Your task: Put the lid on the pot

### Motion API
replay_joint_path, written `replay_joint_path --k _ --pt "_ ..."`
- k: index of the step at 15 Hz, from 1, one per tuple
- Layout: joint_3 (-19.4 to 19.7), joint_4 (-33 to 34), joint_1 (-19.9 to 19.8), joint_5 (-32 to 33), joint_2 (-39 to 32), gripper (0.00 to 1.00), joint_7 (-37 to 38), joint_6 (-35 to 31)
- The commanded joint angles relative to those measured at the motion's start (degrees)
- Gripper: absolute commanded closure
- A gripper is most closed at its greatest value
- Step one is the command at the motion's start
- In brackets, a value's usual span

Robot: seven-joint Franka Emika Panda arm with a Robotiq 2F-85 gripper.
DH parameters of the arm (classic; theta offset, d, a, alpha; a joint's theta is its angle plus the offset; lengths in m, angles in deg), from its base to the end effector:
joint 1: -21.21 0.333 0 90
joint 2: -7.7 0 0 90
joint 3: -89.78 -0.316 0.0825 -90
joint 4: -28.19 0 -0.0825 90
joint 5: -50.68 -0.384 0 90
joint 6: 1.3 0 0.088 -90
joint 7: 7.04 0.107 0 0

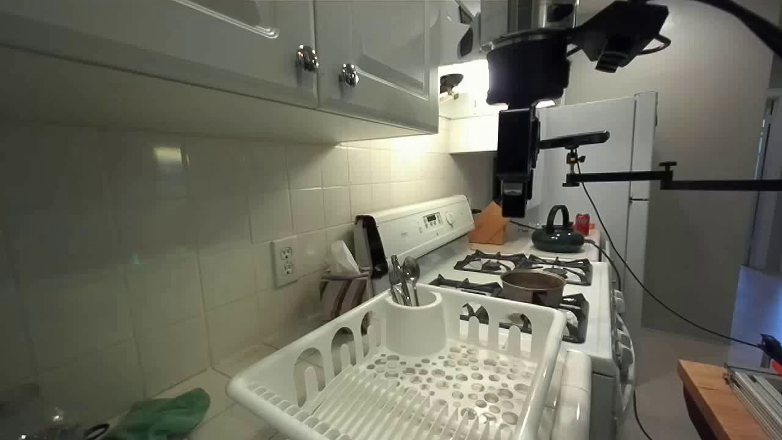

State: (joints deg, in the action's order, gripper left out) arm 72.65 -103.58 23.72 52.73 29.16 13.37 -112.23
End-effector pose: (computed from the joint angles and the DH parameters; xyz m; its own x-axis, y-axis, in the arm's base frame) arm 0.4141 0.1538 0.4880 0.9989 -0.0175 0.0436 -0.0232 -0.9907 0.1341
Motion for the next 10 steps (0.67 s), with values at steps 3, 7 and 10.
replay_joint_path --k 3,7,10 --pt "1.38 0.12 1.58 0.58 -0.21 0.0 0.49 0.16" --pt "1.31 0.46 1.65 0.79 -0.69 0.0 0.6 -0.72" --pt "1.16 1.15 2.74 0.84 -2.48 0.0 -0.79 -6.68"
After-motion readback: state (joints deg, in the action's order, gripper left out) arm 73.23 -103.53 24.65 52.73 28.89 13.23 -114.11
